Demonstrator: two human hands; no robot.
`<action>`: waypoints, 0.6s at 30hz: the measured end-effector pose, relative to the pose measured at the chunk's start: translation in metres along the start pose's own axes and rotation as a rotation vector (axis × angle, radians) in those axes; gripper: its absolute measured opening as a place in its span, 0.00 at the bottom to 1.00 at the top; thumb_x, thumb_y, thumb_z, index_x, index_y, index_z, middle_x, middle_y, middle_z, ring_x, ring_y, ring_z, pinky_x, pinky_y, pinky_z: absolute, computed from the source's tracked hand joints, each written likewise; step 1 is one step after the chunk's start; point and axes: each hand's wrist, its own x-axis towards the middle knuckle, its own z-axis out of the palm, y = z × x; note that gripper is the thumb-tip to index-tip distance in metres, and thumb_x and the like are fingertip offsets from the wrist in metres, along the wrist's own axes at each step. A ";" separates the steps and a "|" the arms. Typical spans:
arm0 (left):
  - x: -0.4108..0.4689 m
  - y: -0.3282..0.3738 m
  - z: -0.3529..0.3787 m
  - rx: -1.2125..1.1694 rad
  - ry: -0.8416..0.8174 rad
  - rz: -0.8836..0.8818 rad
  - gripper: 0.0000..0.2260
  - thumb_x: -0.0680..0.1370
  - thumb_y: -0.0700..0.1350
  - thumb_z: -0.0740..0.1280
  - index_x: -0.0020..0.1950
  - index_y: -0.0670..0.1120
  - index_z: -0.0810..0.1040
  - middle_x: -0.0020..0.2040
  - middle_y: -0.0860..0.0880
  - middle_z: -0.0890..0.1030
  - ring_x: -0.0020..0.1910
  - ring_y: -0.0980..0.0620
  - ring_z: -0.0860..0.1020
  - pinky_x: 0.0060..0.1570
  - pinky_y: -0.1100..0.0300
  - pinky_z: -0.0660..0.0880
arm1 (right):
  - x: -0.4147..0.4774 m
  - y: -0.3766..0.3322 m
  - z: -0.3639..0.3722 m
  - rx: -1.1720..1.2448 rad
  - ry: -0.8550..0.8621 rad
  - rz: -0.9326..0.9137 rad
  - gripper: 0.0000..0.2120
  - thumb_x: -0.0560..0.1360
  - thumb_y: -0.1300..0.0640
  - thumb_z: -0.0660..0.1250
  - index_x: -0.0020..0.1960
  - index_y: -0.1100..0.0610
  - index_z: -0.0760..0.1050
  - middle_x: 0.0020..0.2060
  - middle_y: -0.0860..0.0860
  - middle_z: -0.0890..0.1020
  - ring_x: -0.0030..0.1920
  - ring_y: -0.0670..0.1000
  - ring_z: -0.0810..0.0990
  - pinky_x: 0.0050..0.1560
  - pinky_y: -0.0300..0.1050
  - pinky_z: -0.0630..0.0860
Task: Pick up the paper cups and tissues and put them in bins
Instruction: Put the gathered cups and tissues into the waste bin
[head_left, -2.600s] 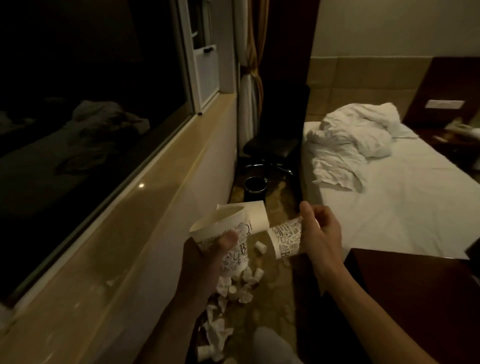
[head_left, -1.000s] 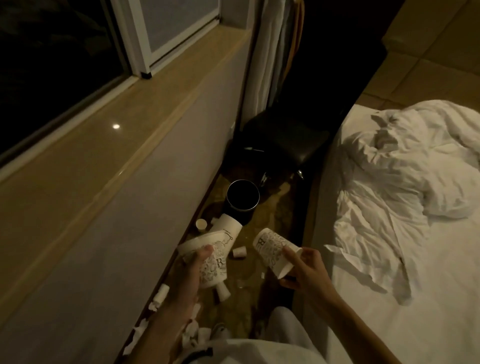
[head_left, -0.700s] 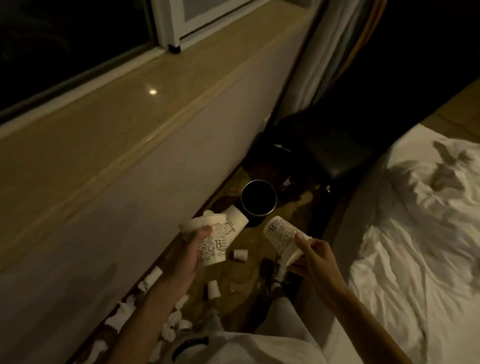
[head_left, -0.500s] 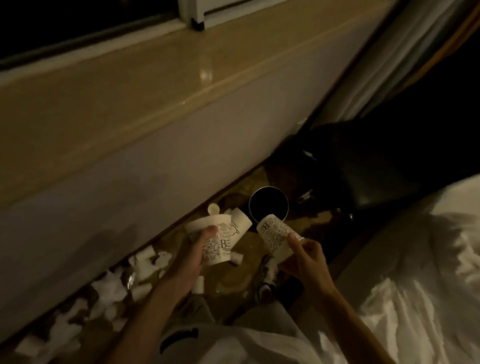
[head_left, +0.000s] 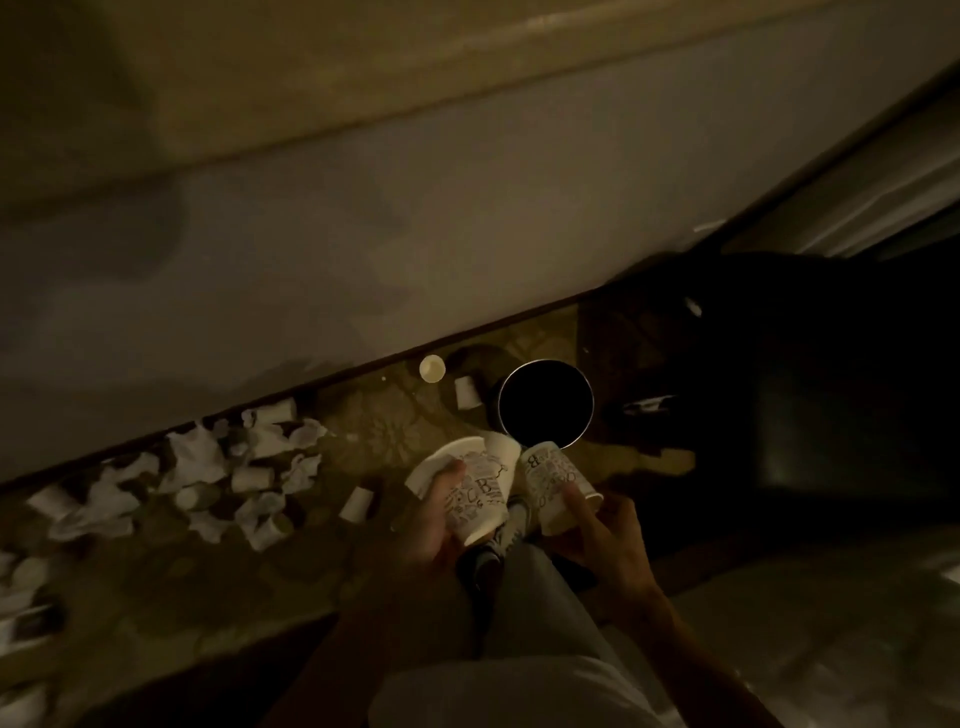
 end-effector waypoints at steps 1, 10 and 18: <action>0.016 -0.004 0.007 0.002 -0.020 -0.028 0.34 0.58 0.61 0.75 0.60 0.48 0.76 0.54 0.43 0.83 0.53 0.42 0.81 0.50 0.46 0.80 | 0.017 0.005 -0.003 -0.024 -0.001 0.013 0.29 0.72 0.50 0.72 0.67 0.62 0.68 0.60 0.61 0.78 0.54 0.59 0.83 0.49 0.61 0.82; 0.193 -0.067 0.079 0.135 -0.078 -0.047 0.08 0.76 0.51 0.71 0.53 0.53 0.79 0.45 0.53 0.86 0.46 0.54 0.85 0.39 0.58 0.80 | 0.199 0.062 -0.026 -0.063 0.153 0.142 0.20 0.72 0.46 0.72 0.54 0.61 0.77 0.46 0.54 0.83 0.41 0.47 0.82 0.36 0.41 0.77; 0.346 -0.093 0.133 0.208 -0.037 -0.047 0.07 0.77 0.52 0.70 0.52 0.51 0.81 0.43 0.51 0.86 0.39 0.56 0.85 0.30 0.63 0.77 | 0.361 0.096 -0.049 -0.129 0.155 0.214 0.33 0.70 0.41 0.74 0.66 0.59 0.69 0.56 0.55 0.80 0.52 0.54 0.81 0.42 0.46 0.78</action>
